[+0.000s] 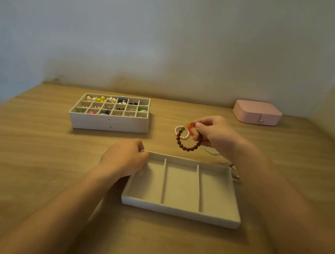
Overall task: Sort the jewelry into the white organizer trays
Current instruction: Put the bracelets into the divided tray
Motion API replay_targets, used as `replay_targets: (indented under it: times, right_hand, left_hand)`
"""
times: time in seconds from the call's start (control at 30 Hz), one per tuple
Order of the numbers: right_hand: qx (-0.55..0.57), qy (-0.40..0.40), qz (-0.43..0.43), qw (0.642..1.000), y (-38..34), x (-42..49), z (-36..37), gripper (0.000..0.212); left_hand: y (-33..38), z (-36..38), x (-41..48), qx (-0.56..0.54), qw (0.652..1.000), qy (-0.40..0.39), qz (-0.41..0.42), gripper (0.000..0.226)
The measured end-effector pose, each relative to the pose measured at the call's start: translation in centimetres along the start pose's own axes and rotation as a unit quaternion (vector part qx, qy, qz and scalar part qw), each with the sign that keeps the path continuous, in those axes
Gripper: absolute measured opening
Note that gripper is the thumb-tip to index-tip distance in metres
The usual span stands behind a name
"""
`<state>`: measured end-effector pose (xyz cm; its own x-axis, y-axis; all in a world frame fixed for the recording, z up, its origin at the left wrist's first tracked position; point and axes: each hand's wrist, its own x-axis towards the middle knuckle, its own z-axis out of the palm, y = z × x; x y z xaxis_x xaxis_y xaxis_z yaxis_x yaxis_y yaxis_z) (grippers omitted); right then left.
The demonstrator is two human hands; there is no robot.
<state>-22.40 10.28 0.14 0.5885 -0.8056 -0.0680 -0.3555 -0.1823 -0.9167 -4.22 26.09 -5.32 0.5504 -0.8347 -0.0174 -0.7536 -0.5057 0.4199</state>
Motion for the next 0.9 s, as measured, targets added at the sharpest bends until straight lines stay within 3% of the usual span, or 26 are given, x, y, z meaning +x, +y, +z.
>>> replay_targets:
  times: [0.07,0.13,0.2,0.27,0.4,0.53,0.7,0.9]
  right_hand:
    - [0.066,-0.032,-0.015,0.997,-1.2,0.0,0.9,0.017]
    - [0.096,-0.069,-0.03,0.993,-2.0,-0.1,2.0,0.013]
    - [0.098,-0.096,-0.045,0.99,-2.4,-0.4,3.1,0.012]
    - [0.098,-0.117,-0.053,0.987,-2.5,-0.5,4.2,0.012]
    - [0.086,-0.14,-0.057,0.985,-1.8,-0.2,5.7,0.014]
    - [-0.047,-0.131,-0.108,0.984,-0.8,-0.4,6.0,0.011]
    - [-0.135,-0.152,-0.158,0.966,0.5,-1.4,6.1,0.014]
    - [-0.211,-0.158,-0.17,0.949,1.0,-2.7,6.4,0.012]
  left_hand:
    - [0.3,0.0,1.1,-0.016,1.0,0.021,-0.001,0.037]
    - [0.5,-0.1,1.8,-0.107,0.992,0.062,0.029,0.036]
    - [0.7,-0.2,2.1,-0.268,0.958,0.059,0.086,0.026]
    - [0.6,-0.2,2.1,-0.354,0.925,0.033,0.131,0.028]
    - [-0.4,-0.2,1.8,-0.357,0.917,0.039,0.172,0.02]
    - [-1.9,-0.8,1.2,-0.356,0.92,0.036,0.162,0.005]
    - [-2.4,-2.0,0.2,-0.355,0.918,-0.031,0.174,0.009]
    - [-2.3,-2.3,0.0,-0.267,0.95,-0.084,0.136,0.013]
